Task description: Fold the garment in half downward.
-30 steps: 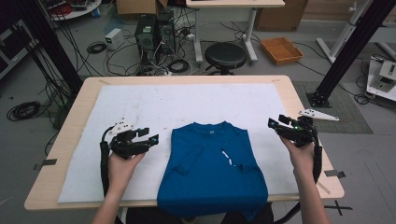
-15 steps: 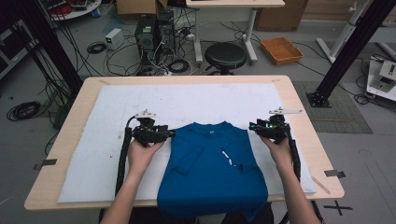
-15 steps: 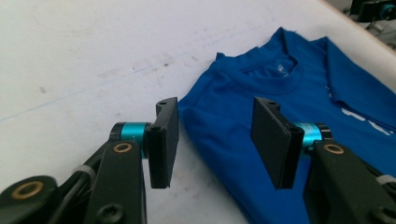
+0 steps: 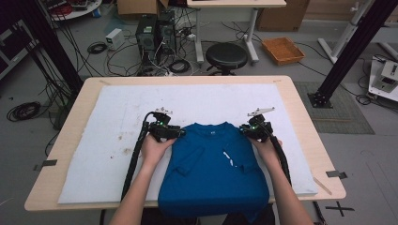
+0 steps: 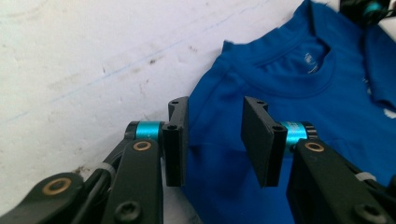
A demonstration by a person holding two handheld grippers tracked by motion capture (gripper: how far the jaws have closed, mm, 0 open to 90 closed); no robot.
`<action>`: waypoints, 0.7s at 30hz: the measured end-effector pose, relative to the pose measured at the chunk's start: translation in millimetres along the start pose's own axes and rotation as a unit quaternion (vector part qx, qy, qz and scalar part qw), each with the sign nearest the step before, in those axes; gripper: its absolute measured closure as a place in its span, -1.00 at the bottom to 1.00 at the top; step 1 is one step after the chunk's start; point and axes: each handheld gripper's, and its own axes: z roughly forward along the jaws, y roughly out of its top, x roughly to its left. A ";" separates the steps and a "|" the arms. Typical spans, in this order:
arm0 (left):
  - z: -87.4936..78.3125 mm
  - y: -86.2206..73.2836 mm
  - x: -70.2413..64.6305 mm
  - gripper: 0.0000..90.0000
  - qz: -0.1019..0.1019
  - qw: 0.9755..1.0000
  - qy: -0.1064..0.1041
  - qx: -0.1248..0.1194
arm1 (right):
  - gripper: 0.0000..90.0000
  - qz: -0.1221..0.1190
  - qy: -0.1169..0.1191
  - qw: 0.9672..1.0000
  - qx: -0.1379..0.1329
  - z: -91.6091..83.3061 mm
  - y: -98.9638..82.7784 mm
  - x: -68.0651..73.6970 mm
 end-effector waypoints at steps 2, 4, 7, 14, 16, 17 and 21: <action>-0.5 0.3 -0.1 0.40 0.000 1.000 0.003 -0.001 | 0.97 -0.002 -0.004 1.000 -0.003 -1.5 0.4 -0.1; -1.1 0.6 -0.1 0.39 0.003 1.000 0.007 -0.003 | 0.97 0.007 -0.011 1.000 -0.004 -3.5 0.3 -1.9; -2.9 2.0 1.6 0.33 0.001 1.000 0.006 -0.014 | 0.73 0.023 0.001 0.999 -0.022 -5.6 1.1 -6.7; 7.5 7.9 1.5 0.32 0.020 1.000 0.001 0.001 | 0.51 0.020 0.020 0.999 -0.024 2.1 8.1 -6.0; 10.5 10.5 -2.3 0.32 0.033 0.999 0.008 0.008 | 0.49 0.023 0.032 0.999 -0.004 9.4 6.3 -6.6; 11.1 11.8 -3.9 0.32 0.040 0.999 0.011 0.015 | 0.49 0.023 0.032 0.999 -0.004 9.4 6.3 -6.6; 13.8 12.5 -13.0 0.47 0.066 0.997 0.033 0.023 | 0.56 0.012 0.033 0.999 -0.002 8.5 6.8 -4.3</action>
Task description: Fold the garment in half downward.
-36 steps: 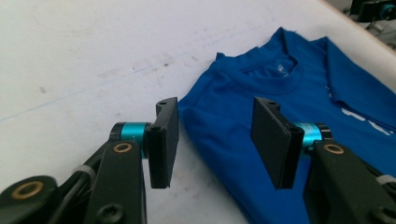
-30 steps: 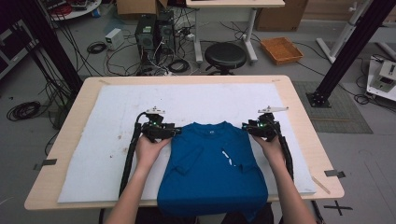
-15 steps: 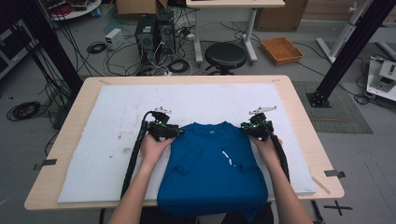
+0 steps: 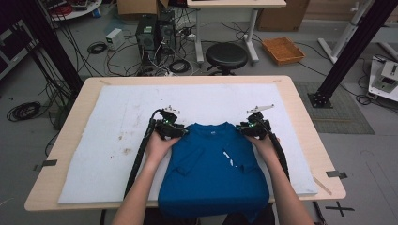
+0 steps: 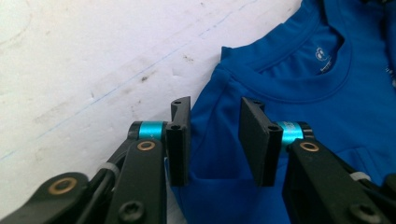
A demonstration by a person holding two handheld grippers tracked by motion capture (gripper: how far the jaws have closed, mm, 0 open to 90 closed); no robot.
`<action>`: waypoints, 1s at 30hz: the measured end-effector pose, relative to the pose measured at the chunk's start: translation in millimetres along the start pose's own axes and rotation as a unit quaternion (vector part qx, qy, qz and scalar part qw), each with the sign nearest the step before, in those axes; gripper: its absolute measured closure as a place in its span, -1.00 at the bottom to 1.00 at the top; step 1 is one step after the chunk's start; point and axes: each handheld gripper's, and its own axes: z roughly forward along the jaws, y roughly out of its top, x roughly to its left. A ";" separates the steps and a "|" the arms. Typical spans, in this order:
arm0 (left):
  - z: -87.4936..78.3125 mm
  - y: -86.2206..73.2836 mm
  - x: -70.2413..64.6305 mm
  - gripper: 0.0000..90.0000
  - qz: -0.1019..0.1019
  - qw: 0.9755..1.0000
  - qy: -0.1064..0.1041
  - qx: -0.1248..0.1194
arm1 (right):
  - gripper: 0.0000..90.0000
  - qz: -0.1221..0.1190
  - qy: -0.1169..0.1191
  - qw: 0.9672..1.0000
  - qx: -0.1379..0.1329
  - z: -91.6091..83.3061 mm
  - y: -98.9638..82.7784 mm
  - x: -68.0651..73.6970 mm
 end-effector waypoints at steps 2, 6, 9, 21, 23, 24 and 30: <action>0.7 0.0 -3.2 0.58 0.009 1.000 0.011 0.000 | 0.60 -0.015 -0.005 1.000 0.001 0.5 0.2 3.1; 1.0 -0.6 -7.4 0.84 0.024 0.999 0.028 0.001 | 0.94 -0.043 -0.004 0.999 0.005 1.2 1.0 10.0; 1.1 -0.6 -6.4 0.93 0.020 1.000 0.024 -0.001 | 0.97 -0.051 -0.009 0.999 0.002 1.4 1.6 11.7; -4.6 12.2 19.2 0.94 0.000 0.998 0.027 -0.059 | 0.98 -0.010 0.007 0.999 -0.049 0.0 26.9 -3.9; -8.7 18.5 24.7 0.94 -0.003 0.997 0.032 -0.076 | 0.98 -0.010 0.003 0.999 -0.052 0.5 35.0 -5.5; -11.0 20.8 25.3 0.94 -0.001 0.996 0.034 -0.084 | 0.98 -0.010 0.003 0.998 -0.063 -0.8 38.8 -6.7; -33.5 28.4 14.6 0.94 0.036 0.993 0.030 -0.107 | 0.98 -0.010 0.004 0.996 -0.091 -19.0 45.1 -3.1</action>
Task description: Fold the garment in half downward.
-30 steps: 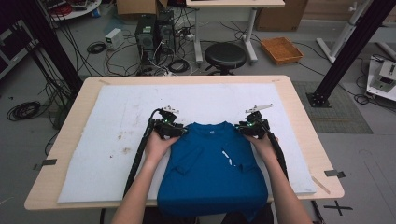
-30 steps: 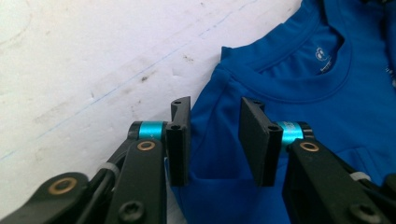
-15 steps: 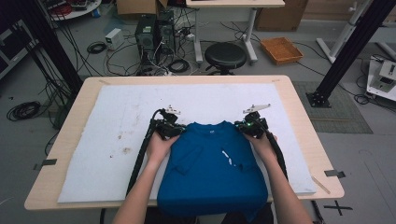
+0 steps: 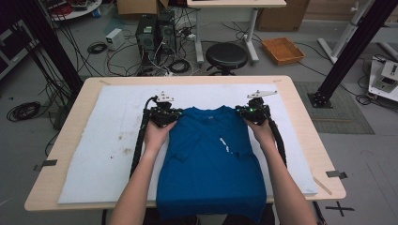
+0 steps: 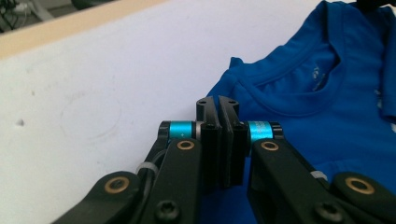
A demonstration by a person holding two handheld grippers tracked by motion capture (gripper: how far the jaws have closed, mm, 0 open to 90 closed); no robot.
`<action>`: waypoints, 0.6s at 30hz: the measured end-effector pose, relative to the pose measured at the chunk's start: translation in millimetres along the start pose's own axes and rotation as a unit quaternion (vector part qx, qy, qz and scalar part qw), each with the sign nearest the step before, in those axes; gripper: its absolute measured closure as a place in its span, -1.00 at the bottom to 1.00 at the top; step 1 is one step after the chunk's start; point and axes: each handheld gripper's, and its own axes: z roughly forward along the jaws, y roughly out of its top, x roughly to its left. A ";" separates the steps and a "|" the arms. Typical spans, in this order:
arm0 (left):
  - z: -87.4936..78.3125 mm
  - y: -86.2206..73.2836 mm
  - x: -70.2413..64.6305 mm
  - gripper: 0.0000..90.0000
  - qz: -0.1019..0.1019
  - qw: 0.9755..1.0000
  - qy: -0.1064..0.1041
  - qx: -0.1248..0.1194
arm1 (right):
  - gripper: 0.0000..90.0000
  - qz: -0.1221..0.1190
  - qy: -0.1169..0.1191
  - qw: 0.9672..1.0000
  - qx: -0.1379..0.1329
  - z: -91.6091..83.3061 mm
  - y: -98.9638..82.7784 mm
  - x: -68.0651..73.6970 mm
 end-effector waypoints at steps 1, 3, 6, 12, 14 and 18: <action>-3.9 1.1 -2.3 0.94 0.004 1.000 -0.003 -0.004 | 0.98 0.000 0.003 1.000 -0.007 -4.8 -0.5 1.7; -15.1 3.7 -8.8 0.94 0.014 1.000 -0.011 -0.015 | 0.97 -0.003 0.007 1.000 -0.018 -14.3 -2.3 5.3; -32.7 4.2 -19.8 0.94 0.032 0.999 -0.018 -0.034 | 0.97 -0.013 0.012 0.999 -0.038 -33.7 -7.8 15.0; -65.1 -11.2 -46.9 0.94 0.070 0.996 -0.032 -0.043 | 0.97 -0.041 0.021 0.997 -0.065 -75.8 -28.2 41.9; -74.3 -20.3 -57.2 0.94 0.081 0.995 -0.039 -0.042 | 0.97 -0.059 0.020 0.996 -0.068 -87.1 -38.2 51.2; -90.7 -41.6 -79.8 0.94 0.106 0.992 -0.055 -0.043 | 0.97 -0.075 0.022 0.995 -0.065 -111.2 -68.9 70.2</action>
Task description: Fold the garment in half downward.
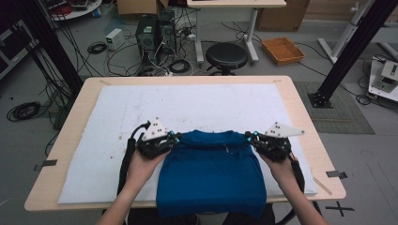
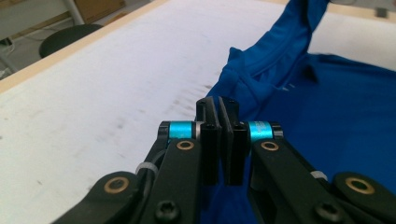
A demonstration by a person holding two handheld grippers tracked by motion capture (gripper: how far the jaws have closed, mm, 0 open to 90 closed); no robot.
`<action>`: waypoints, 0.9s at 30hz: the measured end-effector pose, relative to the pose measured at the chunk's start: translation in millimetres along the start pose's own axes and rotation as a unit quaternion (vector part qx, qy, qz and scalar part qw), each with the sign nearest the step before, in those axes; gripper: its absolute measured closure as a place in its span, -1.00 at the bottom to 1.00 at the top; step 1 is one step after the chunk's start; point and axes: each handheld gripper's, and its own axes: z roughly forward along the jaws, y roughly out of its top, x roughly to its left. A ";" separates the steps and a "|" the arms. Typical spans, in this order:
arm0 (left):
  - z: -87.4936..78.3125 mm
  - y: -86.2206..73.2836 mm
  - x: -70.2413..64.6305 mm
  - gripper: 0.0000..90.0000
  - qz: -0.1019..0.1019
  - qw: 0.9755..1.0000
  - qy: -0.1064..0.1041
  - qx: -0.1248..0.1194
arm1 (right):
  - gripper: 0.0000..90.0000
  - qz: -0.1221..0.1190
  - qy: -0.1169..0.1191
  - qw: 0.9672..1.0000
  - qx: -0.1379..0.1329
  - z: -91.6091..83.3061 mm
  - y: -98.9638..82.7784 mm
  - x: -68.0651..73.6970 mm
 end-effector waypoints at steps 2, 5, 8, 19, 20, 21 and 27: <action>-6.1 -7.5 -14.0 0.94 0.015 1.000 -0.010 0.004 | 0.97 -0.005 -0.002 1.000 0.003 -9.4 -11.0 8.9; -13.3 -19.6 -34.1 0.94 0.036 0.999 -0.020 0.013 | 0.97 -0.012 -0.005 1.000 0.009 -21.5 -27.8 22.0; -17.1 -33.2 -53.1 0.94 0.060 0.997 -0.028 0.030 | 0.97 -0.021 -0.006 1.000 0.015 -28.8 -38.4 31.3; -27.8 -70.1 -84.4 0.64 0.083 0.991 -0.054 0.089 | 0.77 -0.054 0.024 0.996 0.070 -53.9 -71.3 63.3; -28.9 -68.7 -82.3 0.64 0.078 0.992 -0.051 0.085 | 0.74 -0.054 0.022 0.996 0.068 -55.7 -70.4 63.0; -29.9 -65.4 -77.8 0.63 0.064 0.994 -0.041 0.076 | 0.71 -0.054 0.018 0.996 0.064 -57.4 -68.9 62.0; -16.7 -51.8 -48.0 0.48 -0.030 0.997 -0.009 0.073 | 0.47 0.002 -0.025 0.998 0.052 -42.7 -54.6 27.9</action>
